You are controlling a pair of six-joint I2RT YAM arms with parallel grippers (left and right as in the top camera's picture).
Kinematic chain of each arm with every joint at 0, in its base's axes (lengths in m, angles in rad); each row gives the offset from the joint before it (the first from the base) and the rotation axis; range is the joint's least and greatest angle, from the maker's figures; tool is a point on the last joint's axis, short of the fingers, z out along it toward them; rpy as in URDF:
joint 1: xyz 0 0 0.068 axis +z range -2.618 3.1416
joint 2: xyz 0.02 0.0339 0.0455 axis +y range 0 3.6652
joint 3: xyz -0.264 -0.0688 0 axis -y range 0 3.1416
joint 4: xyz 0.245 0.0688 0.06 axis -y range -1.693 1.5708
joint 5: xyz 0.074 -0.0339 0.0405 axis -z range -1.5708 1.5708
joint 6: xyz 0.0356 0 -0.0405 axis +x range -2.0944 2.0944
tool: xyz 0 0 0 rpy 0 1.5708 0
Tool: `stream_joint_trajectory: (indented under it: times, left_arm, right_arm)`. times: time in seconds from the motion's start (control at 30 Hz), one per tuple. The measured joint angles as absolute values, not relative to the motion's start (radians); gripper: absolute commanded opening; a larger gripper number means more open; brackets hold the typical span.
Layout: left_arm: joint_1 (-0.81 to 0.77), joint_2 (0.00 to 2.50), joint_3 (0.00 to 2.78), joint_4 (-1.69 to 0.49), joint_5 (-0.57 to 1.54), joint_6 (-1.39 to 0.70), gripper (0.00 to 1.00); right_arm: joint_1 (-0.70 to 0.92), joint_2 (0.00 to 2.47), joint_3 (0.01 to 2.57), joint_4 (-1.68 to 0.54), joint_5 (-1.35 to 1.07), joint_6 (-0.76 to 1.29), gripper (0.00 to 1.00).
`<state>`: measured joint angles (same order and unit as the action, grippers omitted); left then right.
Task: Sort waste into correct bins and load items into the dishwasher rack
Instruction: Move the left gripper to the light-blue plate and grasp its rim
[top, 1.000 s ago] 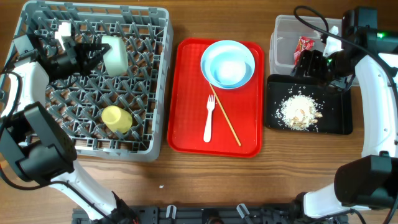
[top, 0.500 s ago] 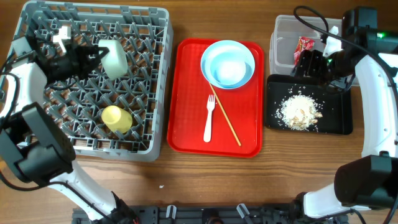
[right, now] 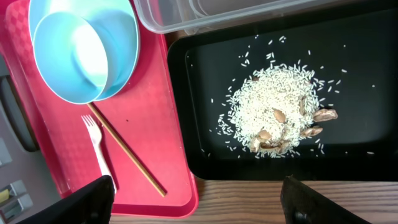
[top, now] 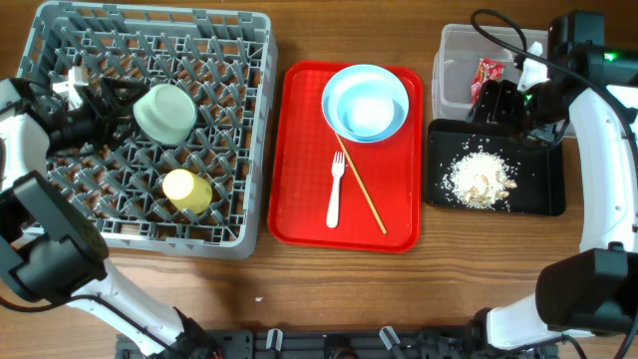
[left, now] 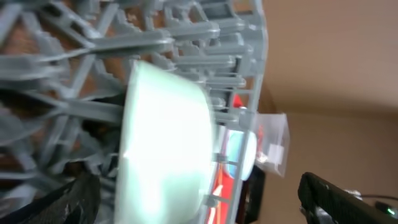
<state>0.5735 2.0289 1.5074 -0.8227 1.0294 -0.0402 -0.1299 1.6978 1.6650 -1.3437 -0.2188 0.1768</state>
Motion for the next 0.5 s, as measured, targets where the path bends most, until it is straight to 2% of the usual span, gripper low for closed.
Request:
stream_joint_trajectory:
  times: [0.17, 0.33, 0.5]
  left_arm:
    - [0.573, 1.968, 1.499, -0.823, 0.962, -0.041, 1.0]
    - [0.502, 1.776, 1.497, -0.822, 0.826, -0.041, 1.0]
    - [0.265, 1.588, 1.499, -0.821, 0.648, -0.042, 1.0]
  right_arm:
    - [-0.13, 1.698, 1.665, -1.343, -0.21, 0.173, 1.0]
    - [-0.13, 1.698, 1.665, -1.344, -0.166, 0.175, 1.0]
    - [-0.132, 1.698, 1.665, -1.344, -0.111, 0.193, 1.0]
